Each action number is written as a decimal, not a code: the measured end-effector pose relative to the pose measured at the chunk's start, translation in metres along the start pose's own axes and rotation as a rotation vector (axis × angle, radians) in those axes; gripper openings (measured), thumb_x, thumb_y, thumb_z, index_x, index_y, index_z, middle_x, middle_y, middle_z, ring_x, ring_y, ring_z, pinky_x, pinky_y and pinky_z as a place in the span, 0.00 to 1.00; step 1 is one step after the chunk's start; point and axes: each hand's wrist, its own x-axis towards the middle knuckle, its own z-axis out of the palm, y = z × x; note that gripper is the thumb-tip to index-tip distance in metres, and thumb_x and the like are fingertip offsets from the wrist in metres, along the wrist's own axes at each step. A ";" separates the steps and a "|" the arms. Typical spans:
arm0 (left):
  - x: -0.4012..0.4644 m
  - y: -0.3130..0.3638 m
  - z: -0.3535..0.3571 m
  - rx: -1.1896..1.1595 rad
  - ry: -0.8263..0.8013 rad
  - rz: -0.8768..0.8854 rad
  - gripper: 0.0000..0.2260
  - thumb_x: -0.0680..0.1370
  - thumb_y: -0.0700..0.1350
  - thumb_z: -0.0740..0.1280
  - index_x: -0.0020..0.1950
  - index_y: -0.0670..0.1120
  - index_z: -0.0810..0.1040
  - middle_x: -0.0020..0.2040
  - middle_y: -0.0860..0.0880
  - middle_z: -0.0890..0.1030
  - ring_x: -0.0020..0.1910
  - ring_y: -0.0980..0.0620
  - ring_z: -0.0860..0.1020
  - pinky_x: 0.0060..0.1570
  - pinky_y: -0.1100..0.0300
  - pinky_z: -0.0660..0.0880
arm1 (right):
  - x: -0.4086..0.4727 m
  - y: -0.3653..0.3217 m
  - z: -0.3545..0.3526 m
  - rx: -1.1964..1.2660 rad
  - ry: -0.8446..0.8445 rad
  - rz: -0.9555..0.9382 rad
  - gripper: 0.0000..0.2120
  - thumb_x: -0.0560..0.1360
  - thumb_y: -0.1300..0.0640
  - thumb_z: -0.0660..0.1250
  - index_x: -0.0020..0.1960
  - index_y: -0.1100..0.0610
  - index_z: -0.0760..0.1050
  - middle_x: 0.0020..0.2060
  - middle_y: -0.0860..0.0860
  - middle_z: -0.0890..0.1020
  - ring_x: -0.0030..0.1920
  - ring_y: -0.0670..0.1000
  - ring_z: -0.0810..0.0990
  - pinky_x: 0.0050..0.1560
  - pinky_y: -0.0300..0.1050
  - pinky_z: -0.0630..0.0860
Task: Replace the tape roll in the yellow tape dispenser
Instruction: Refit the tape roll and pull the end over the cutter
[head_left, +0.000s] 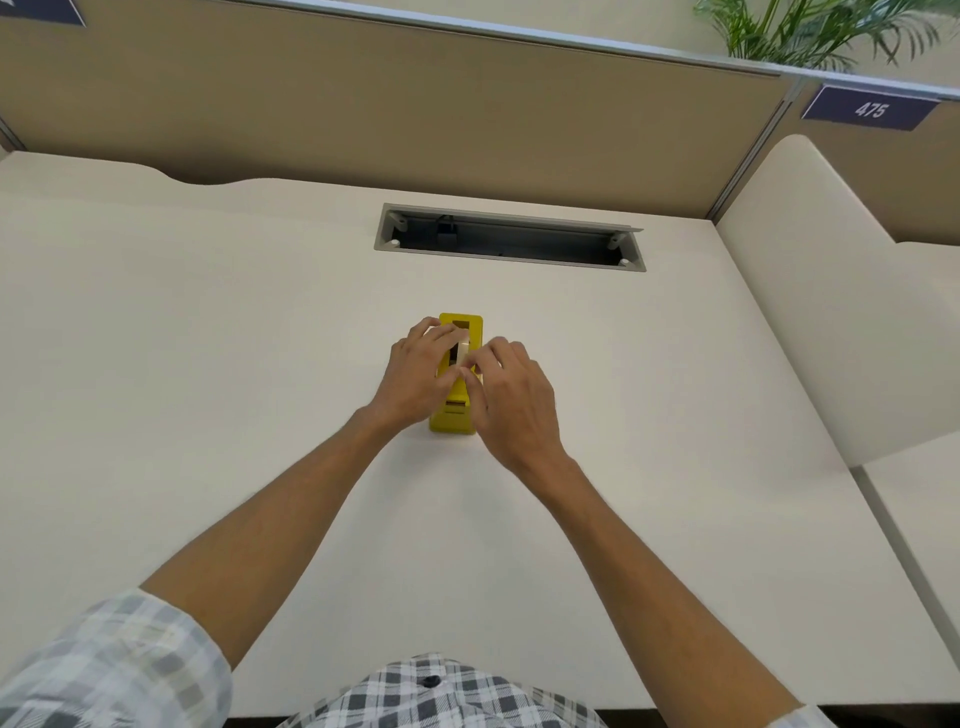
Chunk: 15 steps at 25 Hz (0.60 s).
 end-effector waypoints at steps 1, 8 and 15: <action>0.001 -0.002 0.001 -0.043 0.018 -0.002 0.16 0.78 0.45 0.62 0.66 0.49 0.74 0.66 0.50 0.75 0.69 0.49 0.66 0.66 0.44 0.66 | 0.006 0.001 -0.002 -0.011 -0.007 -0.007 0.03 0.77 0.60 0.66 0.47 0.59 0.77 0.41 0.53 0.78 0.42 0.54 0.75 0.37 0.48 0.73; 0.009 -0.002 -0.001 -0.159 0.011 -0.074 0.14 0.74 0.44 0.70 0.59 0.49 0.77 0.60 0.47 0.77 0.53 0.46 0.76 0.52 0.54 0.74 | 0.054 0.018 -0.011 -0.123 -0.168 -0.053 0.07 0.80 0.58 0.62 0.53 0.58 0.77 0.49 0.53 0.79 0.47 0.52 0.75 0.45 0.47 0.73; 0.011 0.005 -0.001 -0.287 0.026 -0.135 0.10 0.76 0.46 0.69 0.55 0.45 0.76 0.57 0.48 0.80 0.56 0.48 0.77 0.53 0.57 0.73 | 0.091 0.029 0.000 -0.094 -0.259 -0.013 0.09 0.81 0.56 0.61 0.56 0.57 0.77 0.54 0.52 0.79 0.50 0.49 0.75 0.48 0.40 0.68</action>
